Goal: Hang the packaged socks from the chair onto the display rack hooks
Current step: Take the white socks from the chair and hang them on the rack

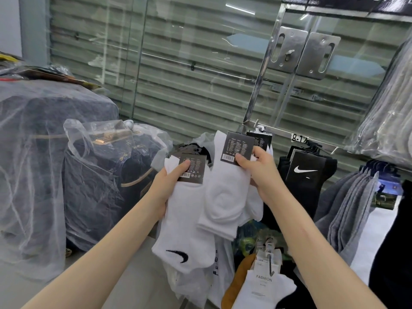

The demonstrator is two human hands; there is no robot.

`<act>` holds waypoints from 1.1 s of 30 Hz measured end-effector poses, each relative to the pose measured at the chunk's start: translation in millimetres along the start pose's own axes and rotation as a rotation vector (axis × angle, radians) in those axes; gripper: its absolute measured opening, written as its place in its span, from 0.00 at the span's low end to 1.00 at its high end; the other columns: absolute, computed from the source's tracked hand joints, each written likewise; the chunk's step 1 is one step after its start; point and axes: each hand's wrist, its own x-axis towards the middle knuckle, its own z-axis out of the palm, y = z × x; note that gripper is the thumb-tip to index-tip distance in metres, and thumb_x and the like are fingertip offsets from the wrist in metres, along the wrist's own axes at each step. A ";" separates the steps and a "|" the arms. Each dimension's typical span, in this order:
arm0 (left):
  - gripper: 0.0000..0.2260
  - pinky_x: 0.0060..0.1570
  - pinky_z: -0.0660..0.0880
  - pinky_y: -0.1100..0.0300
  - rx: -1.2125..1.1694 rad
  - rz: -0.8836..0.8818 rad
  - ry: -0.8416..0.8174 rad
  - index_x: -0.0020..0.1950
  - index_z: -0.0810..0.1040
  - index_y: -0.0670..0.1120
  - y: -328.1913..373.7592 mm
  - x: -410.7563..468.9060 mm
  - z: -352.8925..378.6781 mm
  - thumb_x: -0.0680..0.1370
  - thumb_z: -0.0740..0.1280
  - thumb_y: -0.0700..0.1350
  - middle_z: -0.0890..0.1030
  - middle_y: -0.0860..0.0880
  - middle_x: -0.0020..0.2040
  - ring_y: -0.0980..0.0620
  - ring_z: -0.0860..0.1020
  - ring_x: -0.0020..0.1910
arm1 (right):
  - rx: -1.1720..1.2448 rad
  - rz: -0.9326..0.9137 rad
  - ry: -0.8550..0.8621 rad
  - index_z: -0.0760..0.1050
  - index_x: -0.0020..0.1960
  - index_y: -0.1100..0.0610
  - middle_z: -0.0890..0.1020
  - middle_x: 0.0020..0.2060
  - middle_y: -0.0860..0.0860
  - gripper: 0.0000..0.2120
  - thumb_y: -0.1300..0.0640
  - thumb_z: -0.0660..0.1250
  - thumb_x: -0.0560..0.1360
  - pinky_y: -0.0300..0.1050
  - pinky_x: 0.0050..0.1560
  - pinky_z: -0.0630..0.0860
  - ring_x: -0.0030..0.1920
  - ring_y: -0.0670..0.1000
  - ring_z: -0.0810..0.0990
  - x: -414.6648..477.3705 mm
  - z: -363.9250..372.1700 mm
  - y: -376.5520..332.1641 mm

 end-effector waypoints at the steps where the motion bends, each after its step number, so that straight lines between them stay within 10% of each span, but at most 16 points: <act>1: 0.07 0.34 0.78 0.62 0.004 0.000 -0.003 0.51 0.80 0.49 -0.1 0.1 -0.5 0.75 0.70 0.49 0.86 0.52 0.40 0.54 0.84 0.37 | -0.030 -0.033 0.025 0.75 0.49 0.51 0.81 0.55 0.55 0.07 0.62 0.67 0.74 0.49 0.51 0.77 0.54 0.54 0.80 3.8 -2.5 -2.6; 15: 0.09 0.39 0.77 0.60 0.016 -0.007 -0.052 0.52 0.81 0.48 -0.6 2.5 0.3 0.74 0.70 0.50 0.86 0.51 0.42 0.54 0.83 0.39 | -0.172 -0.173 0.252 0.74 0.42 0.49 0.78 0.41 0.41 0.07 0.61 0.68 0.73 0.50 0.56 0.75 0.53 0.51 0.78 5.4 -14.7 21.3; 28: 0.09 0.32 0.78 0.65 0.029 -0.010 -0.141 0.50 0.81 0.48 13.1 -3.7 6.5 0.75 0.69 0.51 0.86 0.51 0.39 0.55 0.84 0.35 | -0.405 -0.006 0.449 0.66 0.58 0.60 0.75 0.56 0.56 0.13 0.60 0.63 0.76 0.46 0.47 0.68 0.51 0.55 0.73 31.0 -3.6 21.3; 33: 0.10 0.39 0.78 0.61 0.032 0.018 -0.131 0.53 0.81 0.49 12.4 -4.0 10.5 0.75 0.69 0.51 0.86 0.51 0.42 0.55 0.84 0.38 | -0.586 -0.467 0.677 0.64 0.63 0.64 0.65 0.61 0.60 0.23 0.59 0.66 0.72 0.34 0.55 0.60 0.55 0.53 0.67 -7.3 25.3 16.2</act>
